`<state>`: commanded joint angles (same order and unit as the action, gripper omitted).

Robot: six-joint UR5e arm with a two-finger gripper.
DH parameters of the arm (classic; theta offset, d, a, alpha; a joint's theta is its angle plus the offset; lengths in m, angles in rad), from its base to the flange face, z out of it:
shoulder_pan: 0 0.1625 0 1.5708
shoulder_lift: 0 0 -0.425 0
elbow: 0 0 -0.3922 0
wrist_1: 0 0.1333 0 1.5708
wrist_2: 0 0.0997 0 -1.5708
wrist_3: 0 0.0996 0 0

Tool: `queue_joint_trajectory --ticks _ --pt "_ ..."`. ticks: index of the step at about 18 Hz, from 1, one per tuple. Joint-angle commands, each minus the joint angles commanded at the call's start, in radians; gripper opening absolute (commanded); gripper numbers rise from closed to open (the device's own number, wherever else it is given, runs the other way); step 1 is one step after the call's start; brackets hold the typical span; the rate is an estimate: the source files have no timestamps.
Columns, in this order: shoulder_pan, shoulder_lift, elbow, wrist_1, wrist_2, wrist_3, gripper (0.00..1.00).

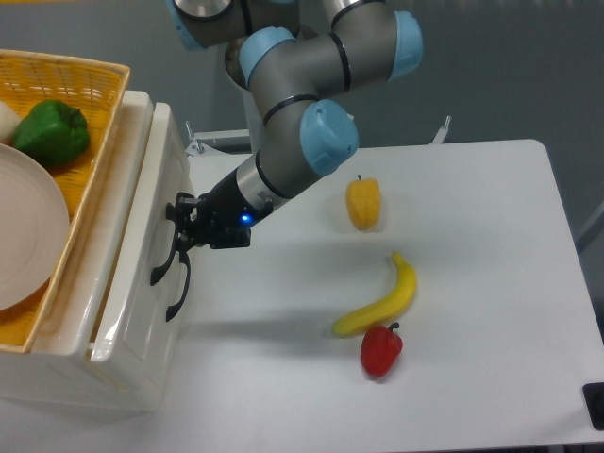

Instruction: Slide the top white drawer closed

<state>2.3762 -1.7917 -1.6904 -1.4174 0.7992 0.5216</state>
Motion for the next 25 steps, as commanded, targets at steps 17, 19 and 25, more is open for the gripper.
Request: queue_joint_trajectory --ticks 17,19,25 --pt "-0.005 -0.003 0.005 -0.002 0.002 0.0 0.0" --pt "-0.006 0.0 0.009 -0.002 0.0 -0.002 0.0" --pt "-0.031 0.003 0.014 0.0 0.0 -0.037 0.0"
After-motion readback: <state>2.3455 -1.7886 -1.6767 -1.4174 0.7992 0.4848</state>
